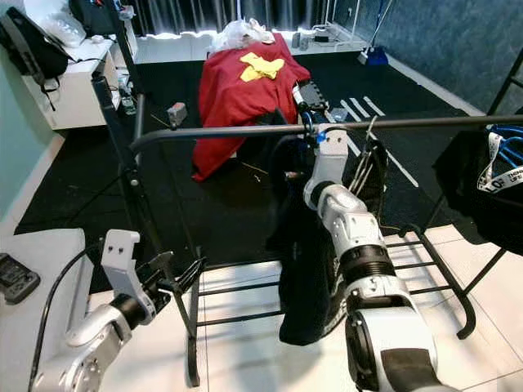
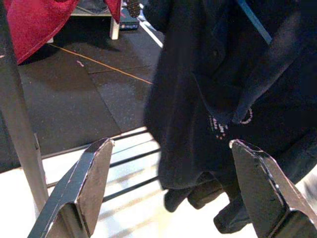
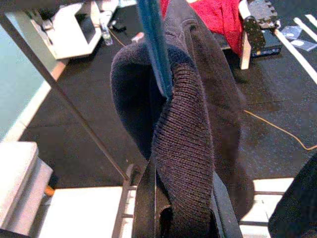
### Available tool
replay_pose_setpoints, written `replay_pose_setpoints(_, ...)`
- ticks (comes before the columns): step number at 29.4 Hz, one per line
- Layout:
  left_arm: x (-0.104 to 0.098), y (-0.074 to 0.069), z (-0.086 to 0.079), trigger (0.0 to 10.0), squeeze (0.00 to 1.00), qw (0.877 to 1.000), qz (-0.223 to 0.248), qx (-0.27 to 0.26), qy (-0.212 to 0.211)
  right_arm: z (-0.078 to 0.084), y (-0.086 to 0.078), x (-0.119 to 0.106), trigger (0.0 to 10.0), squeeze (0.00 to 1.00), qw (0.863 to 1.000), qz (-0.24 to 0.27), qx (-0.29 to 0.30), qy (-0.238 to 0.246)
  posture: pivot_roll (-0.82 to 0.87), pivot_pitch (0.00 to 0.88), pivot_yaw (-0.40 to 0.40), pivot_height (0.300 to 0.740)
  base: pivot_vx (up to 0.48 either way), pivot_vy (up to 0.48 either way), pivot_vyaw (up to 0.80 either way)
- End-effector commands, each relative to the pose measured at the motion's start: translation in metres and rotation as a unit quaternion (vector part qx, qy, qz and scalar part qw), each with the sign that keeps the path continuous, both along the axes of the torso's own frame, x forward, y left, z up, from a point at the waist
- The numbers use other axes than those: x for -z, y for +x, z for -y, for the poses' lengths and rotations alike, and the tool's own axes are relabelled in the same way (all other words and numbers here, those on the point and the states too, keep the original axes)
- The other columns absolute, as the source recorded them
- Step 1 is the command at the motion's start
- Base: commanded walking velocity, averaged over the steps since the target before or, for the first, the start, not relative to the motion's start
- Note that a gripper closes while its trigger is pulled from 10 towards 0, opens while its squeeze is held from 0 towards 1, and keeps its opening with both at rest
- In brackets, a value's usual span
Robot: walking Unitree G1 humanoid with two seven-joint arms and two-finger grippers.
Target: Hang hanger
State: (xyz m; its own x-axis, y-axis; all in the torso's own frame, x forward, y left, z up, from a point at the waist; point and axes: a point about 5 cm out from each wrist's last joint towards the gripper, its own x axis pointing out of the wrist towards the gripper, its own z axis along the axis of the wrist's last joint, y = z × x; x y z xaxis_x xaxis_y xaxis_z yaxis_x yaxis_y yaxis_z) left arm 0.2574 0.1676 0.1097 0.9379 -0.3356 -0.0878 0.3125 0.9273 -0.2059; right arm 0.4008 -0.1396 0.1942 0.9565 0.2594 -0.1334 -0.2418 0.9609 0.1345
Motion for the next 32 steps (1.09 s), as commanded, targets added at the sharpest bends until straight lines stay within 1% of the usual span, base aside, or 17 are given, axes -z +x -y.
replay_pose_setpoints(1, 0.003, -0.002, -0.001, 10.0, 0.0, 1.0, -0.008, 0.002, 0.004, 0.0, 0.003, -0.008, 10.0, 0.0, 0.999, 0.016, -0.014, -0.03, -0.06, 0.058, -0.009, 0.74, 0.0, 0.0, 0.0)
replay_pose_setpoints(5, 0.003, -0.001, -0.001, 10.0, 0.0, 1.0, -0.009, 0.002, 0.005, 0.003, 0.003, -0.002, 10.0, 0.0, 0.999, 0.007, -0.017, -0.045, -0.06, 0.058, -0.01, 0.74, 0.0, 0.0, 0.0)
replay_pose_setpoints(6, 0.003, -0.001, -0.002, 10.0, 0.0, 1.0, -0.009, 0.002, 0.005, 0.005, 0.002, 0.001, 10.0, 0.32, 0.999, 0.006, -0.031, -0.042, -0.06, 0.058, -0.009, 0.74, 0.0, 0.0, 0.0)
replay_pose_setpoints(7, 0.003, -0.001, -0.002, 10.0, 0.0, 1.0, -0.009, 0.003, 0.006, 0.007, 0.001, 0.004, 10.0, 1.0, 0.999, 0.006, -0.039, -0.038, -0.06, 0.059, -0.008, 0.74, 0.0, 0.0, 0.0)
replay_pose_setpoints(11, 0.003, -0.001, -0.002, 10.0, 0.0, 1.0, -0.009, 0.003, 0.007, 0.008, 0.0, 0.004, 10.0, 1.0, 0.999, 0.009, -0.043, -0.032, -0.06, 0.059, -0.008, 0.74, 0.0, 0.0, 0.0)
replay_pose_setpoints(15, 0.0, -0.005, -0.003, 10.0, 0.0, 1.0, 0.005, 0.005, 0.003, 0.012, -0.007, 0.005, 10.0, 1.0, 0.998, 0.027, -0.062, 0.011, -0.06, 0.065, -0.007, 0.74, 0.0, 0.0, 0.0)
replay_pose_setpoints(16, 0.0, -0.005, -0.003, 10.0, 0.0, 1.0, 0.005, 0.005, 0.003, 0.012, -0.007, 0.005, 10.0, 1.0, 0.998, 0.027, -0.062, 0.011, -0.06, 0.065, -0.007, 0.74, 0.0, 0.0, 0.0)
replay_pose_setpoints(17, -0.001, -0.007, -0.004, 10.0, 0.0, 1.0, 0.008, 0.002, -0.003, 0.015, -0.013, 0.006, 10.0, 1.0, 0.996, 0.044, -0.074, 0.038, -0.07, 0.067, -0.006, 0.74, 0.0, 0.0, 0.0)
replay_pose_setpoints(18, -0.001, -0.007, -0.004, 10.0, 0.0, 1.0, 0.008, 0.002, -0.003, 0.015, -0.013, 0.006, 10.0, 1.0, 0.996, 0.044, -0.074, 0.038, -0.07, 0.067, -0.006, 0.74, 0.0, 0.0, 0.0)
replay_pose_setpoints(20, -0.002, -0.009, -0.008, 10.0, 0.0, 1.0, 0.004, -0.009, -0.019, 0.022, -0.032, 0.012, 10.0, 1.0, 0.988, 0.066, -0.102, 0.096, -0.08, 0.072, 0.0, 0.74, 0.0, 0.0, 0.0)
replay_pose_setpoints(21, -0.002, -0.009, -0.008, 10.0, 0.0, 1.0, 0.004, -0.009, -0.019, 0.022, -0.032, 0.012, 10.0, 1.0, 0.988, 0.066, -0.102, 0.096, -0.08, 0.072, 0.0, 0.74, 0.0, 0.0, 0.0)
replay_pose_setpoints(22, -0.002, -0.01, -0.01, 10.0, 0.0, 1.0, 0.003, -0.013, -0.025, 0.024, -0.038, 0.014, 10.0, 1.0, 0.984, 0.071, -0.114, 0.113, -0.08, 0.073, 0.001, 0.74, 0.0, 0.0, 0.0)
replay_pose_setpoints(23, -0.004, -0.011, -0.011, 10.0, 0.0, 1.0, 0.009, -0.013, -0.027, 0.026, -0.047, 0.022, 10.0, 0.83, 0.982, 0.07, -0.126, 0.123, -0.09, 0.075, 0.005, 0.74, 0.0, 0.0, 0.0)
replay_pose_setpoints(24, -0.006, -0.012, -0.011, 10.0, 0.0, 0.999, 0.018, -0.014, -0.025, 0.027, -0.055, 0.03, 10.0, 0.0, 0.981, 0.068, -0.133, 0.128, -0.09, 0.075, 0.005, 0.74, -0.307, 0.0, 0.0)
replay_pose_setpoints(27, -0.007, -0.013, -0.012, 10.0, 0.0, 0.999, 0.025, -0.014, -0.025, 0.029, -0.06, 0.037, 10.0, 0.0, 0.98, 0.063, -0.134, 0.132, -0.09, 0.075, 0.005, 0.74, -0.307, 0.0, 0.0)
replay_pose_setpoints(29, -0.01, -0.017, -0.014, 10.0, 0.0, 0.999, 0.038, -0.014, -0.025, 0.033, -0.072, 0.049, 10.0, 0.0, 0.978, 0.059, -0.137, 0.145, -0.1, 0.077, 0.01, 0.74, -0.409, 0.0, 0.0)
replay_pose_setpoints(32, -0.01, -0.019, -0.015, 10.0, 0.0, 0.999, 0.041, -0.014, -0.024, 0.035, -0.076, 0.055, 10.0, 0.0, 0.978, 0.057, -0.134, 0.147, -0.1, 0.077, 0.011, 0.74, -0.463, 0.0, 0.0)
